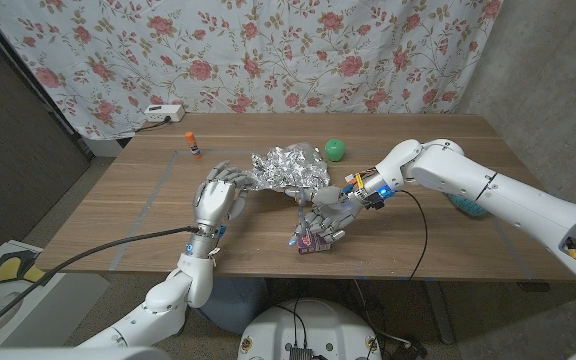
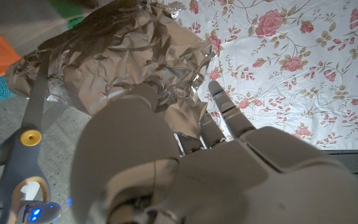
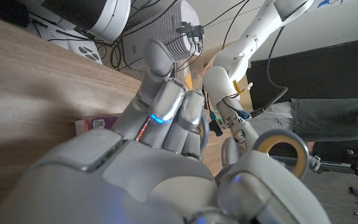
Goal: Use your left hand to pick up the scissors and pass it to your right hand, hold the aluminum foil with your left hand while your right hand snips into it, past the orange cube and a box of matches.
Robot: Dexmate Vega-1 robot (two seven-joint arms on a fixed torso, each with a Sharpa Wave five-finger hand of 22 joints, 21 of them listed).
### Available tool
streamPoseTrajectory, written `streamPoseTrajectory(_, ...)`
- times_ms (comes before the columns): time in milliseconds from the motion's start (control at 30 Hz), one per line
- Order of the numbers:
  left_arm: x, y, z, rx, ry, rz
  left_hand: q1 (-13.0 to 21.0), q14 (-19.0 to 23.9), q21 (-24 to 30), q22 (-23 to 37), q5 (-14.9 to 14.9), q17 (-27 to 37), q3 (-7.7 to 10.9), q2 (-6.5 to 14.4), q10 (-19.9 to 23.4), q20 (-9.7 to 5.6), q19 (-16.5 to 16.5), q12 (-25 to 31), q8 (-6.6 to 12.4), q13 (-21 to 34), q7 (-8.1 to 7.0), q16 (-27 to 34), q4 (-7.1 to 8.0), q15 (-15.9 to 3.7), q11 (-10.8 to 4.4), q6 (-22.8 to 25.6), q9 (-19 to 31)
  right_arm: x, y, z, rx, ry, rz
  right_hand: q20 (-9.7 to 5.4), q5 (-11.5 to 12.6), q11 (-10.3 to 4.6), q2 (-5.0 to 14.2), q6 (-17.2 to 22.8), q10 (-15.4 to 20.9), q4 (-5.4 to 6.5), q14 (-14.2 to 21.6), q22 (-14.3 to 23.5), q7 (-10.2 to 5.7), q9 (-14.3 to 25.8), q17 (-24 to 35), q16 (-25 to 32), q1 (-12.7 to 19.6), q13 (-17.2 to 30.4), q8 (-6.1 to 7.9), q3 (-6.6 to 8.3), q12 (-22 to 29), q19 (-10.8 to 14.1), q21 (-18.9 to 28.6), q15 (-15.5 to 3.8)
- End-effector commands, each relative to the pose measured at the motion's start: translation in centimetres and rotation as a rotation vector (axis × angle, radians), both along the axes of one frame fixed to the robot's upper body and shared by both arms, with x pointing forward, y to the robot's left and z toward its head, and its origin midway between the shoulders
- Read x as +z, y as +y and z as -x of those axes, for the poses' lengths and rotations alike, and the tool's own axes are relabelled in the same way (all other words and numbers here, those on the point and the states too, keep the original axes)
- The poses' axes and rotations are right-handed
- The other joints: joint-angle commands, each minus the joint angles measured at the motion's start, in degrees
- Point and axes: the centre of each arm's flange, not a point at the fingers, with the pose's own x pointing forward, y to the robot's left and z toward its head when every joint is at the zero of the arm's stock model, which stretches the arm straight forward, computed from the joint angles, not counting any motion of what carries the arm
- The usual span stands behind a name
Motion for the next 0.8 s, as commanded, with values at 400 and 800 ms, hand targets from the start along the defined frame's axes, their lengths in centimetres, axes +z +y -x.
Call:
streamPoseTrajectory(400, -0.23, 0.14, 0.03, -0.005, 0.001, 0.002, 0.8, 1.6, 0.4, 0.1, -0.1, 0.3, -0.29, 0.0, 0.6, -0.12, 0.2, -0.5, 0.37, 0.4, -0.10, -0.3, 0.11, -0.93, -0.12, 0.6, 0.1, 0.01, 0.43, 0.56, -0.008, -0.014, -0.004, -0.29, -0.7, -0.39, 0.91, 7.0, 0.5, -1.09, 0.7, 0.4, 7.82, 0.0, 0.0, -0.1, 3.6, 0.1, 0.28, 0.48, 0.1, 0.3, 0.6, 0.11)
streamPoseTrajectory(800, -0.42, 0.17, 0.34, -0.010, 0.000, 0.006, 0.9, 1.8, 0.5, 0.1, -0.1, 0.5, -0.37, -0.1, 0.7, -0.17, 0.2, -0.8, 0.38, 0.6, -0.11, -0.4, 0.11, -0.95, -0.16, 0.7, 0.1, 0.21, 0.64, 0.92, -0.006, -0.029, -0.009, -0.34, -2.0, -0.41, 1.58, 7.5, 0.8, -1.19, 0.8, 0.5, 7.77, 0.0, 0.0, -0.2, 5.5, 0.1, 0.11, 0.07, 0.0, 0.4, 0.8, 0.11)
